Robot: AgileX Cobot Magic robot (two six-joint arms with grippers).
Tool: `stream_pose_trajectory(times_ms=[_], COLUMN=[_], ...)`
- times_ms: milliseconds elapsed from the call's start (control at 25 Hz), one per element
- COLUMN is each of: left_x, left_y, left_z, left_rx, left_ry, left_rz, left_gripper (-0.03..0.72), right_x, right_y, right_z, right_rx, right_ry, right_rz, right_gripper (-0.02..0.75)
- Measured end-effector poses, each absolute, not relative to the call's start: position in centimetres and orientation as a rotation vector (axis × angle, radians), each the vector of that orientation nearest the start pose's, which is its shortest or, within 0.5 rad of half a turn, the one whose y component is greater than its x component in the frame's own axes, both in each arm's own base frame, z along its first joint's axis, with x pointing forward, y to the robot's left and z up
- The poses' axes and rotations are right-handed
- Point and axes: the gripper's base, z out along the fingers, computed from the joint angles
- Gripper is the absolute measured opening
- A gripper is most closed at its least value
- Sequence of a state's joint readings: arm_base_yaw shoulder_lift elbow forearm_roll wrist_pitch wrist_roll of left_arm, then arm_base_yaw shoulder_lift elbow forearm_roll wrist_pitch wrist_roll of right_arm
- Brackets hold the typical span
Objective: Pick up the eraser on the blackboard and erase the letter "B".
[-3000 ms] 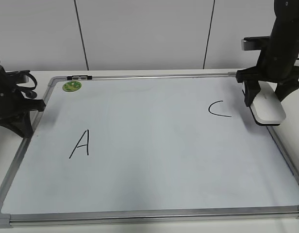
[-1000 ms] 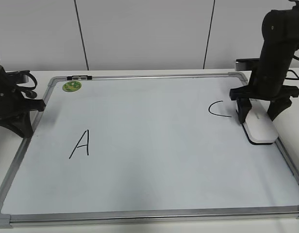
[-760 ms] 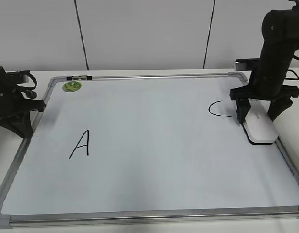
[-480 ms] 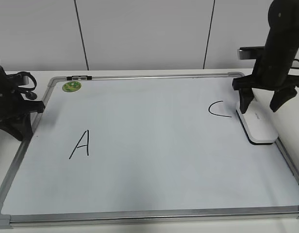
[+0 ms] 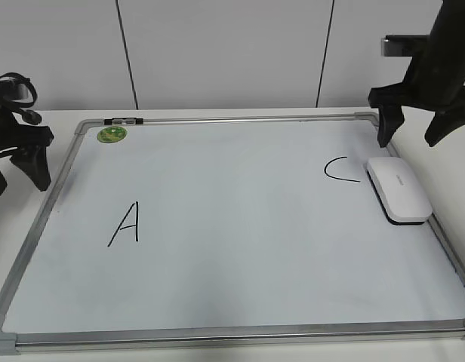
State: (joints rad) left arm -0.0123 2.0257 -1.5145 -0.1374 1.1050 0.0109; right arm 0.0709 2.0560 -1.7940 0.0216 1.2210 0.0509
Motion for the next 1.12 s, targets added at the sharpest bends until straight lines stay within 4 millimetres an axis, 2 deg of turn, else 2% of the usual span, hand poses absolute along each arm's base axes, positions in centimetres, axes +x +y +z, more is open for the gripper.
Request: stream_pose_trajectory(times_ms=[120, 240, 400, 520, 640, 760, 920, 1120], left_x=[39.6, 38.3, 34.6, 31.4, 28.4, 25.7, 21.9, 17.7], left_y=[-1.6, -1.3, -1.0, -1.0, -0.8, -0.6, -0.4, -0.4], left_z=[19.1, 21.3, 24.8, 26.1, 26.6, 27.3, 27.7, 27.2], left_rx=[-0.066, -0.067, -0.071, -0.072, -0.060, -0.047, -0.038, -0.038], left_ry=[3.114, 3.068, 2.945, 2.899, 2.886, 2.838, 2.770, 2.697], left_rz=[-0.190, -0.150, -0.112, -0.109, -0.082, -0.055, -0.041, -0.039], left_gripper=[0.557, 0.557, 0.557, 0.552, 0.552, 0.552, 0.547, 0.522], right_x=[41.9, 39.4, 35.4, 32.2, 30.1, 29.0, 27.9, 25.8], right_y=[3.5, 3.4, 3.1, 3.6, 4.8, 5.6, 5.8, 5.3], right_z=[25.5, 26.2, 26.6, 27.8, 28.9, 29.5, 29.0, 28.0], right_rx=[-0.008, -0.001, 0.000, -0.030, -0.098, -0.145, -0.168, -0.167], right_ry=[2.959, 2.981, 3.022, 2.999, 2.918, 2.857, 2.862, 2.876], right_rz=[0.100, 0.108, 0.105, 0.109, 0.120, 0.117, 0.104, 0.096], right_gripper=[0.585, 0.585, 0.584, 0.579, 0.577, 0.576, 0.576, 0.575])
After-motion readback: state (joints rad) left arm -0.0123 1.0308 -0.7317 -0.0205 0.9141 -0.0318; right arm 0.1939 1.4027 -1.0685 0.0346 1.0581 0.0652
